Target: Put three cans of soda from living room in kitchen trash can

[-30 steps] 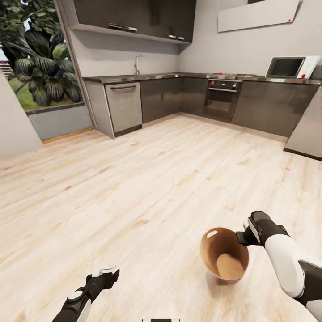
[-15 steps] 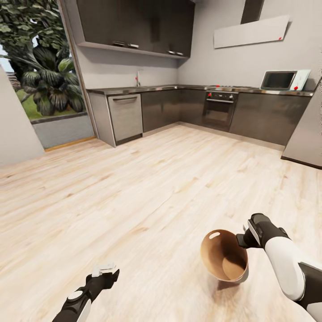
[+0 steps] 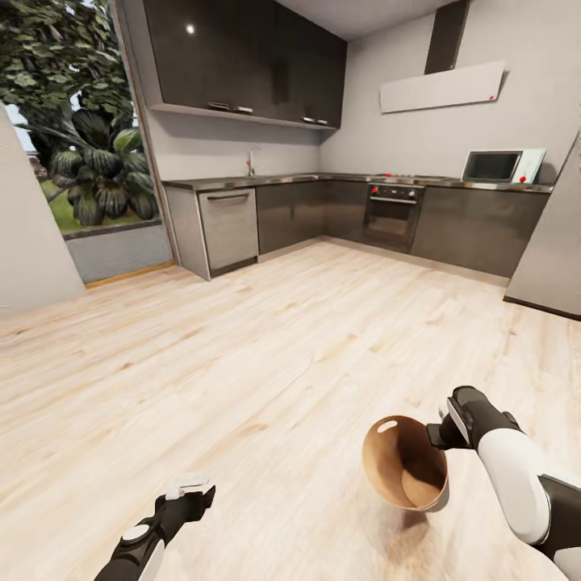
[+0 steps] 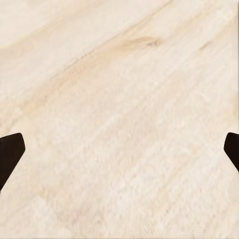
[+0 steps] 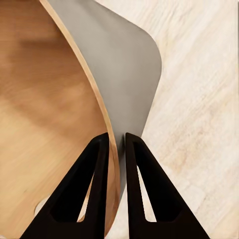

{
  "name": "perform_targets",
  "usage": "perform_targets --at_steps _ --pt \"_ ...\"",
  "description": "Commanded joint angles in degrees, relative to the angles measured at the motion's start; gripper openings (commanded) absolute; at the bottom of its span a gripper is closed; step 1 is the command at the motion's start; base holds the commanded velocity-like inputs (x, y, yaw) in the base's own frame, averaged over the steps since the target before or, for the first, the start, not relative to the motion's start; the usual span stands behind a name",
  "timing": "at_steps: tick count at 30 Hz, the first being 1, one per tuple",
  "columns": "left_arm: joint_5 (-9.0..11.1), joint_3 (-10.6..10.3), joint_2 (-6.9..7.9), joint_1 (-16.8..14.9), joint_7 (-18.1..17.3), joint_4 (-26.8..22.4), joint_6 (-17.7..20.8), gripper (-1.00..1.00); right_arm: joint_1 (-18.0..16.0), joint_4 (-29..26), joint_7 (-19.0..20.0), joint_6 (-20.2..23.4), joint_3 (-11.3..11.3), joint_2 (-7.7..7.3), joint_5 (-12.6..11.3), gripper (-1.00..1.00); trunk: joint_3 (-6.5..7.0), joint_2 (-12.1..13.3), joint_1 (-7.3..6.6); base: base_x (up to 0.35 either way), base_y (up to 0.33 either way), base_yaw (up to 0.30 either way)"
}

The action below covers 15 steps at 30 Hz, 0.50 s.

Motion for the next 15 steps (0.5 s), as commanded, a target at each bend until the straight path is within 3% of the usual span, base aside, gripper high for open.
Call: perform_targets --at_steps 1,7,15 --pt "0.0 0.0 0.0 0.0 0.0 0.0 0.0 1.0 -0.01 0.0 0.12 0.02 -0.06 0.0 -0.26 -1.0 0.23 0.02 -0.03 0.0 0.0 0.0" --pt "-0.04 0.0 0.0 0.0 0.0 -0.02 0.0 1.0 -0.01 0.06 0.77 0.05 -0.14 0.0 -0.5 -1.0 1.56 0.1 -0.18 0.0 0.0 0.0" --pt "-0.06 0.0 0.0 0.0 0.0 0.0 0.0 1.0 -0.01 0.86 8.51 0.52 -0.28 -0.15 -0.59 -1.0 3.33 0.2 -0.39 0.0 0.0 0.0"
